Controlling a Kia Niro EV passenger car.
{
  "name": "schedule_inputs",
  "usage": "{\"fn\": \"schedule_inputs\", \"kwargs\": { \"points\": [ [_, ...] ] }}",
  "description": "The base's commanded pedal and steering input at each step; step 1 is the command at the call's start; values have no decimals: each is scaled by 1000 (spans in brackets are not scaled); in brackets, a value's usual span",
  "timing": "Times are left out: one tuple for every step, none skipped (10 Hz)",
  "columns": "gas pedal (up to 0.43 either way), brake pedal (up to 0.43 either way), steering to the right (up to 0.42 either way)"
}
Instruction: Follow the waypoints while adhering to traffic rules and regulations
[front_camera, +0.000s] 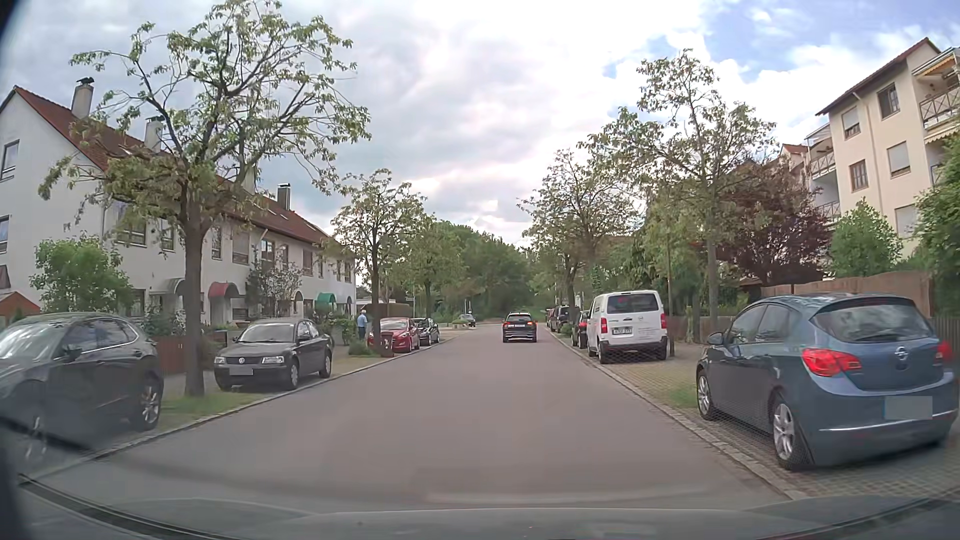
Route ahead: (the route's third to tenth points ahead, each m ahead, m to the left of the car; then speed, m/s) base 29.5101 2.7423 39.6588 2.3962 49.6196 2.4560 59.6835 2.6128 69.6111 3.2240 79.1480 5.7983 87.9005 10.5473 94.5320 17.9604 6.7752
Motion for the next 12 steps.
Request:
{"fn": "schedule_inputs", "kwargs": {
  "points": [
    [87,18,2],
    [79,18,3],
    [79,18,5],
    [59,18,8],
    [59,18,10],
    [47,18,10],
    [28,18,10],
    [20,18,9],
    [20,18,8],
    [20,18,8],
    [20,18,8],
    [20,18,8]
  ]
}}
